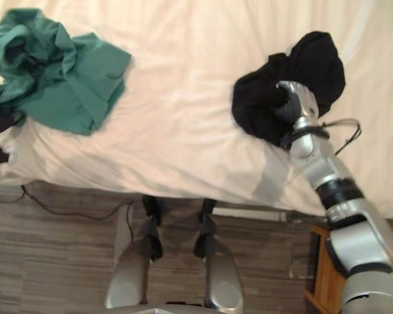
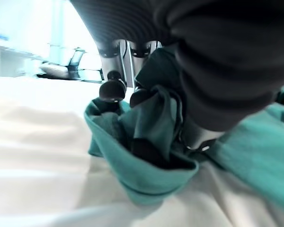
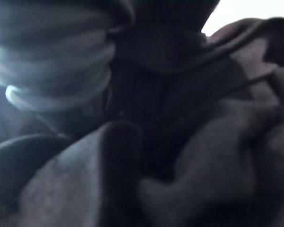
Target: Tidy up the quilt and then pick up the clothes from the bed and put them into the laundry hamper.
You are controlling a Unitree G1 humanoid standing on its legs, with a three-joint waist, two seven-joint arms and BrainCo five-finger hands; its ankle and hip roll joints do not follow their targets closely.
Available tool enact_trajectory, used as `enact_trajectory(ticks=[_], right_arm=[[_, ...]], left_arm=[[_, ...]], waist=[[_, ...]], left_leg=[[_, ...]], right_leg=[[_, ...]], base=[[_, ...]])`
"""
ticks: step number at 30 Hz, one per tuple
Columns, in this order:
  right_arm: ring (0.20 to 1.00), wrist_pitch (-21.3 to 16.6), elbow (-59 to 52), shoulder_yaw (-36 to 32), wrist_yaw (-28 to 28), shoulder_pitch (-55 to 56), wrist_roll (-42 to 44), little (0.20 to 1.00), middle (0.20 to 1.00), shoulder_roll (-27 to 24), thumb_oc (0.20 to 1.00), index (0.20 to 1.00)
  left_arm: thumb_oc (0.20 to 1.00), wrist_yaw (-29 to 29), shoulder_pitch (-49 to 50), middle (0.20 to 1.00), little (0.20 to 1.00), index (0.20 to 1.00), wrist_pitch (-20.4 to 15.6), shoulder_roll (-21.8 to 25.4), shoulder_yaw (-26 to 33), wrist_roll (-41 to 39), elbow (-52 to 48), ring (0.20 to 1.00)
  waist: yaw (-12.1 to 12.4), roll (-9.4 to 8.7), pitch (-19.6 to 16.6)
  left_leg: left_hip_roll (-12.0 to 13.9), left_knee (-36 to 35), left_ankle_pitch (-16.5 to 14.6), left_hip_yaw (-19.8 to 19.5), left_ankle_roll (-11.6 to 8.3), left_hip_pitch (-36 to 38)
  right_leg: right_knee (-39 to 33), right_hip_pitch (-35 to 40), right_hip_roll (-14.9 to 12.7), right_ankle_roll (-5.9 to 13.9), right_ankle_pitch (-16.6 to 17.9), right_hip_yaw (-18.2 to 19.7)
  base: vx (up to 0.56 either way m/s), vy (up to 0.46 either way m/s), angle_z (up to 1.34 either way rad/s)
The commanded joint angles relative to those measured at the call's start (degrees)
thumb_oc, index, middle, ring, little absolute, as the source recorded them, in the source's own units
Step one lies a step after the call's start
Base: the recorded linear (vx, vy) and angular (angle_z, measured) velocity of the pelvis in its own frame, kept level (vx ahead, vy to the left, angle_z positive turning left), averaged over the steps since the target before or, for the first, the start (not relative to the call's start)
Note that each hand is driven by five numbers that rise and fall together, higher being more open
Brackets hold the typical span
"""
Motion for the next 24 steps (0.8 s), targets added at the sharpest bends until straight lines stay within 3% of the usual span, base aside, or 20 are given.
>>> enact_trajectory(ticks=[1, 2, 8, 13, 18, 21, 24], right_arm=[[0.2, -0.6, 2.7, 4.9, 6.6, 11.1, 3.6, 0.2, 0.2, 5.8, 0.2, 0.2], [0.2, -0.9, 1.4, 2.7, 6.4, 15.2, 3.9, 0.2, 0.2, 8.6, 0.2, 0.2], [0.2, -2.3, -3.9, -6.1, 7.1, 26.2, 10.1, 0.2, 0.2, 14.1, 0.2, 0.2], [0.2, -5.1, -9.0, -16.6, 12.9, 37.5, 28.6, 0.2, 0.2, 21.9, 0.2, 0.2], [0.2, -5.6, -13.9, -20.1, 16.8, 44.1, 35.8, 0.2, 0.2, 24.9, 0.2, 0.2], [0.2, -5.1, -18.0, -20.3, 18.2, 47.7, 35.0, 0.2, 0.2, 25.6, 0.2, 0.2], [0.2, -5.1, -19.2, -19.3, 18.6, 48.0, 34.6, 0.2, 0.2, 25.8, 0.2, 0.2]], left_arm=[[0.2, 1.5, -4.5, 0.2, 0.2, 0.2, -3.9, -11.1, -4.1, -1.5, 0.3, 0.2], [0.2, 0.0, -5.2, 0.2, 0.2, 0.2, -2.2, -15.5, -5.6, 0.3, 2.3, 0.2], [0.2, -0.4, -0.7, 0.2, 0.2, 0.2, -1.1, -18.3, -3.7, 2.0, 2.0, 0.2], [0.2, -2.1, 7.4, 0.2, 0.2, 0.2, -1.8, -23.0, 1.6, -1.7, 0.4, 0.2], [0.2, -4.1, 13.2, 0.2, 0.2, 0.2, -1.9, -27.2, 4.7, -6.6, 2.0, 0.2], [0.2, -5.6, 17.1, 0.2, 0.2, 0.2, -1.5, -31.3, 6.0, -11.2, 5.7, 0.2], [0.2, -5.5, 17.8, 0.2, 0.2, 0.2, -1.5, -32.5, 5.5, -12.6, 8.0, 0.2]], waist=[[-2.0, 2.18, -3.7], [-2.9, 1.14, -5.4], [-4.6, 0.18, -9.0], [-6.9, -0.15, -12.7], [-8.1, -0.29, -15.0], [-8.7, -0.59, -16.9], [-8.8, -0.84, -16.9]], left_leg=[[6.6, -0.2, -2.9, 2.6, -7.45, 2.6], [6.3, -0.2, -3.8, 2.7, -6.93, 4.4], [5.4, -0.2, -5.6, 3.4, -6.16, 9.7], [4.7, -0.2, -7.0, 4.3, -5.45, 14.7], [4.5, -0.2, -7.8, 4.8, -5.13, 17.6], [4.2, -0.2, -8.5, 5.2, -4.65, 19.6], [3.9, -0.2, -8.6, 4.9, -4.25, 20.4]], right_leg=[[-0.3, 2.0, -7.2, 6.72, -3.8, 1.1], [-0.3, 3.8, -6.7, 6.54, -4.3, 1.0], [-0.3, 8.4, -6.4, 6.8, -5.2, 1.4], [-0.3, 12.2, -6.0, 6.88, -5.8, 2.6], [-0.3, 14.4, -5.9, 6.84, -5.9, 3.2], [-0.3, 15.8, -5.7, 6.89, -5.9, 3.7], [0.0, 16.8, -5.6, 6.8, -5.8, 3.5]], base=[[0.15, -0.027, 0.19], [0.15, -0.027, 0.1], [0.13, 0.05, -0.1], [0.06, 0.107, -0.22], [0.02, 0.088, -0.19], [-0.02, 0.113, -0.09], [-0.03, 0.068, -0.21]])
